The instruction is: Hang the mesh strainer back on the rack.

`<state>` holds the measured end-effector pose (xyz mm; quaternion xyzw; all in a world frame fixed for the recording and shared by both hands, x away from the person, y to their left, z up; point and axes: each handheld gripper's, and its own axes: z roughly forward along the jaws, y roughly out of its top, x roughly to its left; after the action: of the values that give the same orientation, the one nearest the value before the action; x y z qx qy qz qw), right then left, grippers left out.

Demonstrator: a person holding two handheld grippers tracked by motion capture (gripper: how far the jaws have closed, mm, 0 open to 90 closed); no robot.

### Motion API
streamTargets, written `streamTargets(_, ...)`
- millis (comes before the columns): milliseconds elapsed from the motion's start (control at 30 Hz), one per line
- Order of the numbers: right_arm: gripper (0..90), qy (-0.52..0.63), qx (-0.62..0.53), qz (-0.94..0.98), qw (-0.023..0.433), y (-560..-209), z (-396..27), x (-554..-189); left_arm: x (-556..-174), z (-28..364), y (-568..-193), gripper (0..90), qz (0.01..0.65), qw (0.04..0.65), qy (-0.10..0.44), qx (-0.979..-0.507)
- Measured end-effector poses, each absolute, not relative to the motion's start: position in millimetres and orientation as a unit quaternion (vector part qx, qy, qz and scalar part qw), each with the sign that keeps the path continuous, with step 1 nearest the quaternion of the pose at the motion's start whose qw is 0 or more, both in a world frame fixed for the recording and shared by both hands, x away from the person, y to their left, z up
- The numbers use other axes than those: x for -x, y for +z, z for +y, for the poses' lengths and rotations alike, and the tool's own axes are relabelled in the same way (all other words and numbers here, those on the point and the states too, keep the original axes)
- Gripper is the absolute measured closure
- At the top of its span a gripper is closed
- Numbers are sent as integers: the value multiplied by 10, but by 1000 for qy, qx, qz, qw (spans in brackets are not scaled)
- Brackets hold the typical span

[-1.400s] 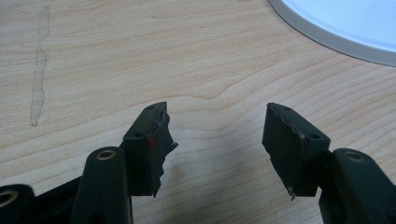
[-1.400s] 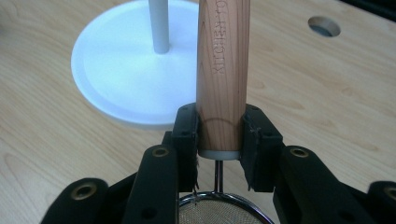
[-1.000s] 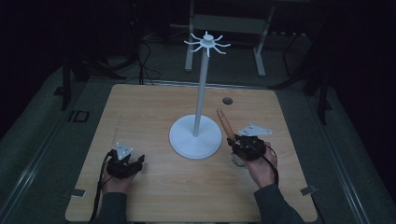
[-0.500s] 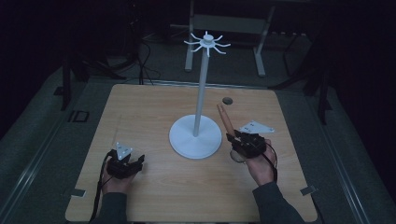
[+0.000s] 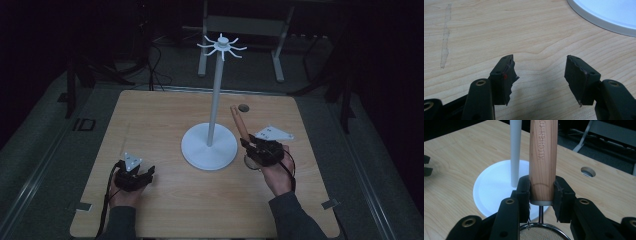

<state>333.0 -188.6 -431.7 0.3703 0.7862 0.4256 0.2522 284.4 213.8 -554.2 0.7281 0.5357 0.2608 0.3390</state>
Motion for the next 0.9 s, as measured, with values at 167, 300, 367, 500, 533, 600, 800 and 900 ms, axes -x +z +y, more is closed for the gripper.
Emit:
streamTargets(167,696,433,-368,783,254,-4281,-1868,-3332,-2844,2137,-5543,414,536,339,260,-728)
streamTargets(300,695,437,-367,780,255,-4259,-1852,-3331,-2843,2139,-5541,414,536,339,261,-728)
streamTargets(367,696,439,-367,779,255,-4252,-1847,-3330,-2843,2140,-5540,413,536,339,261,-728)
streamTargets(500,696,443,-366,777,256,-4236,-1842,-3329,-2843,2141,-5539,414,535,339,261,-728)
streamTargets(533,696,444,-366,776,257,-4229,-1837,-3328,-2843,2142,-5539,413,535,339,261,-728)
streamTargets(600,696,445,-366,775,258,-4216,-1832,-3327,-2843,2142,-5538,413,535,339,261,-729)
streamTargets(800,696,453,-365,770,262,-4170,-1822,-3328,-2842,2140,-5538,413,536,340,260,-728)
streamTargets(900,695,457,-364,767,263,-4150,-1815,-3327,-2841,2140,-5537,413,536,339,260,-728)
